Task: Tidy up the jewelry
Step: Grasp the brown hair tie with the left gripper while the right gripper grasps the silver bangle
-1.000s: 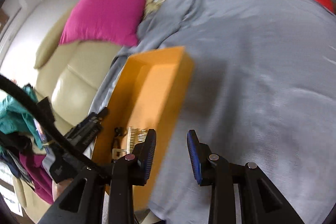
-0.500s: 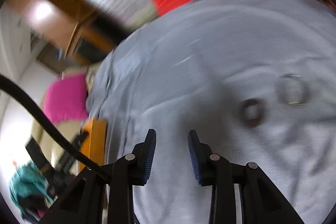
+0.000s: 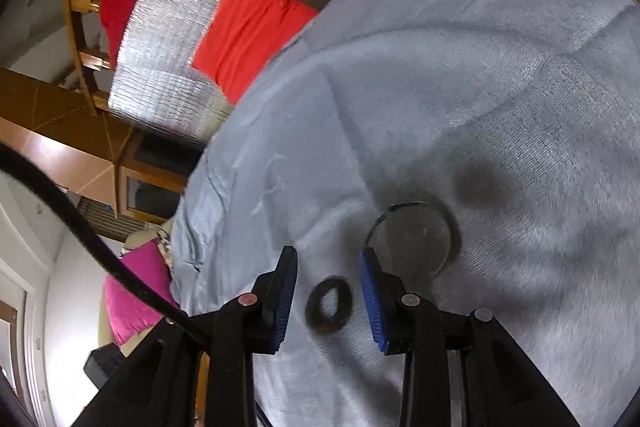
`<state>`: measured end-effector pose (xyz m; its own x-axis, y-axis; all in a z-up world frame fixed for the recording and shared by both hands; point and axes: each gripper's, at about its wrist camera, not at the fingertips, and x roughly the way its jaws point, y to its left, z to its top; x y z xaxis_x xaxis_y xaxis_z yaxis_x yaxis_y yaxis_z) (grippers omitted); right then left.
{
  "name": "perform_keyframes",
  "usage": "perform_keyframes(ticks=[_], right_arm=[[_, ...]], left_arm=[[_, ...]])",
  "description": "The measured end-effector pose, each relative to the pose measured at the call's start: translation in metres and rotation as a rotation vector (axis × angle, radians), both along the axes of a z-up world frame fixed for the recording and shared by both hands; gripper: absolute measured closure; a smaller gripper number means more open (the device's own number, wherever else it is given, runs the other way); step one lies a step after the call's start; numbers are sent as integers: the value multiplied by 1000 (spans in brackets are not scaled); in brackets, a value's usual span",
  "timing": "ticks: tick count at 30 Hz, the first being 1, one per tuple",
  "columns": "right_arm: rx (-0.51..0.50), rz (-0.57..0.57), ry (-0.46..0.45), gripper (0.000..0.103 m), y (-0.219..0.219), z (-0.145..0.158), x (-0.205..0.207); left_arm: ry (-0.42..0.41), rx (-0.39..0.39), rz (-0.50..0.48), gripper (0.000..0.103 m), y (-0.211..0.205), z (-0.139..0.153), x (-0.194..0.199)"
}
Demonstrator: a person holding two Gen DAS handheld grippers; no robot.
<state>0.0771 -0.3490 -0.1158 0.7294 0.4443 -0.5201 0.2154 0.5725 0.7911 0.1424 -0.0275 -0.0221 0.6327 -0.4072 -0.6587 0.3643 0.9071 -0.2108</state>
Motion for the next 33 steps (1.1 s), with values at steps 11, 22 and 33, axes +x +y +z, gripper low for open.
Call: perform_keyframes(ticks=[11,22,33], right_arm=[[-74,-61,138,68,-28,-24,4],[-58,-26,168,48,-26,-28,8],[-135,-7,172,34,-1,-22,21]], left_arm=[[16,61,-148,42,-89,-33,2],[52,106,-234,37,-122,-55,-1],[55,103,-202,91,-99,-58,10]])
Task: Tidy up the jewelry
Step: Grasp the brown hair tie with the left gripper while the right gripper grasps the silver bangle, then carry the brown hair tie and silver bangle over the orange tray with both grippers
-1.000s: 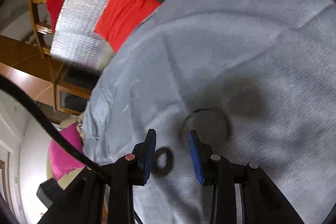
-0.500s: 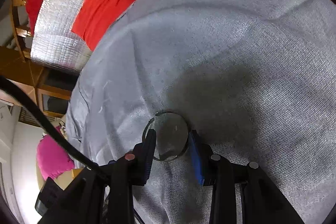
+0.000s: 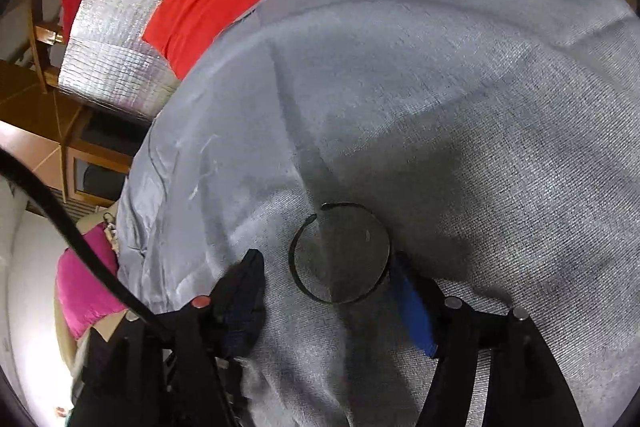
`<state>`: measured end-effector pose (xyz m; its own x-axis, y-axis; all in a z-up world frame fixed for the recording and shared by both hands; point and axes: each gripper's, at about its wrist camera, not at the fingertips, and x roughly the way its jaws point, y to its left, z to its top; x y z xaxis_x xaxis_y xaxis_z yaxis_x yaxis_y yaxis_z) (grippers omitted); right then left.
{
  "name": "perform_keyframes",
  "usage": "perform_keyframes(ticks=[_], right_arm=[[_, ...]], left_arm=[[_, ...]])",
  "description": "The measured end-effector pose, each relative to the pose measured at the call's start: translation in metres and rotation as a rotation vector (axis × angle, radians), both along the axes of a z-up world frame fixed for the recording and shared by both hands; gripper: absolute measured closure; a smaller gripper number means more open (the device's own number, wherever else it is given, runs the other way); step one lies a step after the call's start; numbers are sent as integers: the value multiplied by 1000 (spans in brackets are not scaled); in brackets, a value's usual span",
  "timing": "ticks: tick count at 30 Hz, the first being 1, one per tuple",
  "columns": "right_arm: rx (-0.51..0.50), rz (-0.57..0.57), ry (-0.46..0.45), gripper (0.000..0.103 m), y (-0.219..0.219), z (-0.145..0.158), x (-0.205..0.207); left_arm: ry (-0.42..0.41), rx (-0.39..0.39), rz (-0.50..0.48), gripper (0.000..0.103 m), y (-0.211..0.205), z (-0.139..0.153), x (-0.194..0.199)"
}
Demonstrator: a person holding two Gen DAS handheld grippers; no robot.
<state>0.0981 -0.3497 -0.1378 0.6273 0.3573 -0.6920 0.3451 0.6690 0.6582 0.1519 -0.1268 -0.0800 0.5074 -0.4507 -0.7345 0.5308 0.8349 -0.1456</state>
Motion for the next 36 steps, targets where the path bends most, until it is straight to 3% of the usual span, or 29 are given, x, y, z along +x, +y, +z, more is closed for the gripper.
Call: perform_keyframes(ticks=[3,4,6,8,13,14,15,17,21,23,25,27,31,33,36], right_arm=[[-5,-22,20,43,1,-6,0],[-17,-28,28,54,1,-7,0],[-36,-32,39,63,0,-9,0],[-52,-33,43,82,-2,-11,0],[-42,-49,42,96,-5,-14,-8],[-38,-57,38,97,-6,-14,-10],[-37,-61,35,97,-7,-13,-12],[-37,-75,26,98,-11,-12,-15],[-20,-82,12,98,-14,-10,-18],[-22,-75,10,98,-14,-9,-17],[-20,-68,11,98,-12,-9,-16],[-18,-61,15,98,-11,-10,-15],[-6,-58,19,98,-10,-12,-13],[-8,-57,16,98,-10,-12,-12],[-3,-57,6,98,-12,-10,-15]], left_arm=[[14,-47,18,95,15,6,2],[7,-41,19,96,17,7,1],[-11,-38,22,96,23,12,-1],[-16,-35,30,96,29,14,-1],[-24,-57,45,95,39,22,2],[-24,-64,53,87,39,23,3],[-15,-75,61,66,37,24,5],[-1,-116,77,40,36,23,9],[23,-179,85,39,29,19,17],[17,-173,86,39,23,16,19],[9,-135,79,47,12,10,20],[13,-102,69,63,2,3,21],[-3,-88,84,72,-2,-1,23],[7,-106,94,91,3,-2,25],[16,-130,111,93,12,-2,25]])
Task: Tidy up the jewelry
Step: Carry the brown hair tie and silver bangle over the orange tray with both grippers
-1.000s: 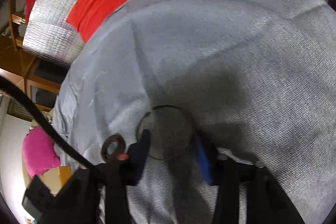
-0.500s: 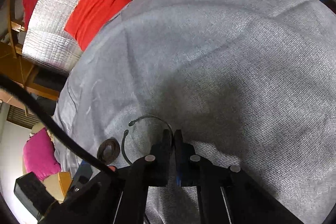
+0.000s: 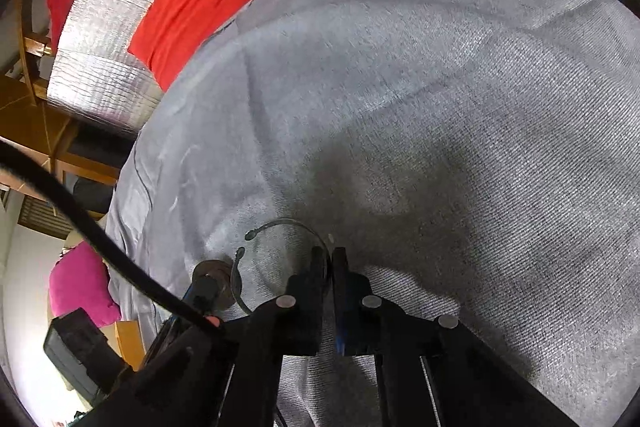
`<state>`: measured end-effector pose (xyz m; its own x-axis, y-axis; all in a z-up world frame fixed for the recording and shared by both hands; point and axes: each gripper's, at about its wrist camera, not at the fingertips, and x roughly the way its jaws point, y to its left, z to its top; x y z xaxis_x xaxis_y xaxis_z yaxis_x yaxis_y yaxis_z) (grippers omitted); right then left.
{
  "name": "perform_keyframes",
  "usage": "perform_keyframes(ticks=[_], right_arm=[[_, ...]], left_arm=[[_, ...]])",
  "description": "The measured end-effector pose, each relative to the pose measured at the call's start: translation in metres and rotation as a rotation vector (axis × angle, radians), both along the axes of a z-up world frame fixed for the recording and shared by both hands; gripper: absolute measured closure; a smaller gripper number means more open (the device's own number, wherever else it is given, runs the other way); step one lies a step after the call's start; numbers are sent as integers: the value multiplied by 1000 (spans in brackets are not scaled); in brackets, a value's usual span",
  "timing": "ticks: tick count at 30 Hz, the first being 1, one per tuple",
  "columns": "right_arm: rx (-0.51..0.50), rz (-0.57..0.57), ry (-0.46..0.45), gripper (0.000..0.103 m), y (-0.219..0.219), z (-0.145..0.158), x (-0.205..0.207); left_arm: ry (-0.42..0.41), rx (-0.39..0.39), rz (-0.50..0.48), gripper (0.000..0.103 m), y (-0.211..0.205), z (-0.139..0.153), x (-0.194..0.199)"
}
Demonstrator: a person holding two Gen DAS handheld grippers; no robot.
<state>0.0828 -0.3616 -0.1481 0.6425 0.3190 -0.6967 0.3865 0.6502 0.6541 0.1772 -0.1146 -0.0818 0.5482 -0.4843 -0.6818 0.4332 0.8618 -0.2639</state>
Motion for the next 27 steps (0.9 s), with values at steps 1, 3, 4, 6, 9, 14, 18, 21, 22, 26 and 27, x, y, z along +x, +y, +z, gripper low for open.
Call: perform_keyframes(ticks=[1,3,4,6,9,14,18,21,22,26,27], right_arm=[[0,-1,-7,98,0,2,-1],[3,2,-23,98,1,5,-1],[5,3,-31,98,2,7,-2],[10,10,-48,98,6,11,-3],[17,25,-93,98,15,19,-4],[18,63,-138,98,43,31,-1],[10,108,-164,98,74,39,7],[-1,156,-186,98,102,44,11],[-13,177,-193,98,115,47,13],[-112,264,-237,98,169,60,15],[-122,288,-251,98,184,63,16]], left_arm=[[-3,-2,0,93,1,1,-1],[-16,12,-1,94,4,5,-4],[-24,18,-1,94,6,7,-6],[-31,15,2,94,12,13,-9],[-59,19,27,94,27,25,-15],[-110,37,95,94,64,45,-26],[-153,71,184,94,104,62,-37],[-185,86,251,94,135,74,-45],[-192,82,281,94,151,80,-46],[-213,64,390,94,208,99,-53],[-223,63,429,94,227,105,-56]])
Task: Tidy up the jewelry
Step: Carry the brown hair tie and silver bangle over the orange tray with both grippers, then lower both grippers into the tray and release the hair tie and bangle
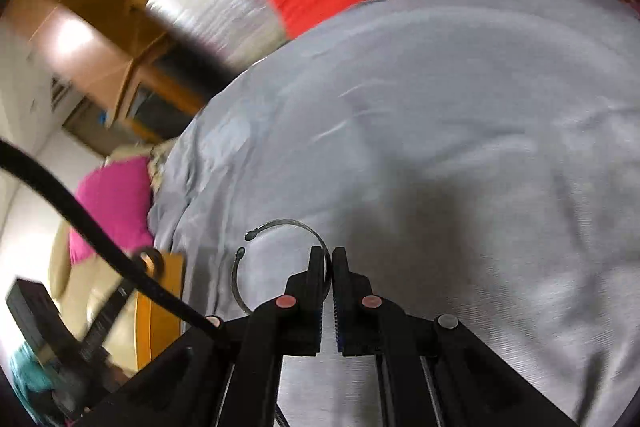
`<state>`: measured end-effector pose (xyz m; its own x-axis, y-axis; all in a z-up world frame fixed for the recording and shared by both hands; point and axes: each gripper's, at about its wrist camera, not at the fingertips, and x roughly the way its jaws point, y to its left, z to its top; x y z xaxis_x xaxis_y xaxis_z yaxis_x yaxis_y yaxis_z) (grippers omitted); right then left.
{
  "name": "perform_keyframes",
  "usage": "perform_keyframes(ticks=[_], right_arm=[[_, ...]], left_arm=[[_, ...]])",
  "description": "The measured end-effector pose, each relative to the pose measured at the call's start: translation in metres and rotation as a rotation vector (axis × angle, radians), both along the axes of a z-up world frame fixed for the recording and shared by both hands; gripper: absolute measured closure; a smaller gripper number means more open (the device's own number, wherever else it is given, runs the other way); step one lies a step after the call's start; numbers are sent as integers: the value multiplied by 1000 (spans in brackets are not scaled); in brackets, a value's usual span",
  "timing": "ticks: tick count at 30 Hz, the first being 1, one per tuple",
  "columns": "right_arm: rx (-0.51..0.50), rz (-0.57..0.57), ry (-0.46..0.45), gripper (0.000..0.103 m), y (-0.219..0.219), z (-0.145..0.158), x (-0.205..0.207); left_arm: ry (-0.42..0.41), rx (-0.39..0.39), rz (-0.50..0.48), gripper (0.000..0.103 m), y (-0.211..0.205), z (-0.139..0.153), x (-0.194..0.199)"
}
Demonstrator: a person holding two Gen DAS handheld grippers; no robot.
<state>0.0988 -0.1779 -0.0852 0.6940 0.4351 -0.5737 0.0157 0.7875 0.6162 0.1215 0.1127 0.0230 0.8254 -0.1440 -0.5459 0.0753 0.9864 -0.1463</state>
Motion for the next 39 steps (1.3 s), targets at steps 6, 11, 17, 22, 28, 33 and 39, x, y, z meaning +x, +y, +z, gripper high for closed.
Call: perform_keyframes(ticks=[6,11,17,22,28,33,39], right_arm=[[-82,143,-33,98,99,20,20],[-180,280,-72,98,209,50,49],[-263,403,-78,98,331,66,75],[-349,471,-56,98,413,60,88],[-426,522,-4,98,465,38,93],[-483,517,40,98,485,20,102],[-569,527,82,98,498,1,107]], left_arm=[[-41,-31,217,94,114,16,-14],[1,-52,374,94,197,3,-25],[109,-98,509,94,265,-32,-31],[188,-110,576,94,299,-55,-34],[276,-131,588,94,317,-78,-27],[323,-143,595,94,326,-93,-23],[382,-136,598,94,328,-106,-18]])
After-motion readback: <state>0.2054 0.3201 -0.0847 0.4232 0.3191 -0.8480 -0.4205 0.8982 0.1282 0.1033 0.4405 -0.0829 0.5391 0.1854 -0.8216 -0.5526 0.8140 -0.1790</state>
